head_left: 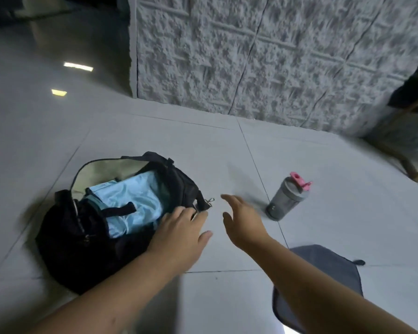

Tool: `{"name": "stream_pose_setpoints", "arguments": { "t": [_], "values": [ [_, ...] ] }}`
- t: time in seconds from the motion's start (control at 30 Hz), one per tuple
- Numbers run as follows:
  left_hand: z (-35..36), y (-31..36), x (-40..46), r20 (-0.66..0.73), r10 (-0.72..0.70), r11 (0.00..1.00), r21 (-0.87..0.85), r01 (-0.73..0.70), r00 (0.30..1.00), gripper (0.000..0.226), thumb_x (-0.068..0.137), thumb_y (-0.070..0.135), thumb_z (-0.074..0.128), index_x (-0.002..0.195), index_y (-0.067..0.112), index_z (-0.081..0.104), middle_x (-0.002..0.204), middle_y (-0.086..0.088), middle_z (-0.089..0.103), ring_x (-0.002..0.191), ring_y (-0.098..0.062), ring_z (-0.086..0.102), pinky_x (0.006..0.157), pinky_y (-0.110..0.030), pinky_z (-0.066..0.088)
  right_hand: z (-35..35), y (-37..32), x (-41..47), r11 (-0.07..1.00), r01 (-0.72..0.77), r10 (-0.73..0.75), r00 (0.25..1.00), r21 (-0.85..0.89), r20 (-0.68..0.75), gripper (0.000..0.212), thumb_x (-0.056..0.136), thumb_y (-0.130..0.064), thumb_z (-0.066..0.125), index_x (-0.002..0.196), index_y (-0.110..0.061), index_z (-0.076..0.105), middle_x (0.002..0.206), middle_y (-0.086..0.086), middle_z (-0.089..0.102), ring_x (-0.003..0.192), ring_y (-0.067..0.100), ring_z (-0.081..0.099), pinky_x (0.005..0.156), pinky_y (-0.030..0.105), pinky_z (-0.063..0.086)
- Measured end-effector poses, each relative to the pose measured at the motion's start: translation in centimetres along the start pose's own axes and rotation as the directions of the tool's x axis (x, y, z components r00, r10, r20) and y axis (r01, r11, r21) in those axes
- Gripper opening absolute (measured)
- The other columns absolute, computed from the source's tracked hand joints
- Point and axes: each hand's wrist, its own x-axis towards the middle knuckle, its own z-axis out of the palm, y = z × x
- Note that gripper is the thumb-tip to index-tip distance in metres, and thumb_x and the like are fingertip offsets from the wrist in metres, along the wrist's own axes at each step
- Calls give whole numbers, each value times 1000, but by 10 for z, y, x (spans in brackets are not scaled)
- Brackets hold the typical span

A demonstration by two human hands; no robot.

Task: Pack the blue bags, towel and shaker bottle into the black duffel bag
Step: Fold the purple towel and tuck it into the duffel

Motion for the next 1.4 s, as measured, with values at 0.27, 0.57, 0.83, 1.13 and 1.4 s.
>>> {"name": "stream_pose_setpoints", "arguments": {
  "t": [0.27,0.57,0.83,1.13,1.4],
  "values": [
    [50,51,4,133,76,997,14,-78,988,58,89,59,32,126,26,62,115,-3,66,110,-29,62,85,-45,57,30,143,-57,794,-584,607,776,-168,174,59,97,-41,56,148,-17,40,143,13,51,128,36,52,101,44,51],
    [56,53,9,268,26,997,65,-45,963,83,82,64,6,148,29,42,142,-2,52,133,-27,45,106,-43,44,71,191,-84,707,-672,704,701,-222,119,46,92,-2,39,136,-13,48,139,13,45,129,35,43,103,42,47],
    [60,47,4,342,-7,998,61,-15,940,61,99,61,24,150,30,36,141,3,50,135,-22,40,108,-37,41,70,151,-59,828,-532,511,846,176,154,54,82,4,49,129,-18,65,122,3,71,119,27,63,90,25,46],
    [65,27,-6,328,-236,914,-246,324,915,22,101,23,51,115,24,68,111,-2,68,104,-20,63,92,-32,51,17,55,-28,586,-364,287,929,724,234,55,74,23,41,103,-13,72,96,13,75,80,23,70,70,38,62],
    [53,31,-4,704,-331,-14,-669,743,628,26,89,39,73,96,14,69,81,-4,74,70,-19,66,63,-23,47,-49,17,-23,37,-342,85,937,939,339,62,67,21,28,116,14,65,98,26,67,90,37,64,79,37,55]
  ]
}}
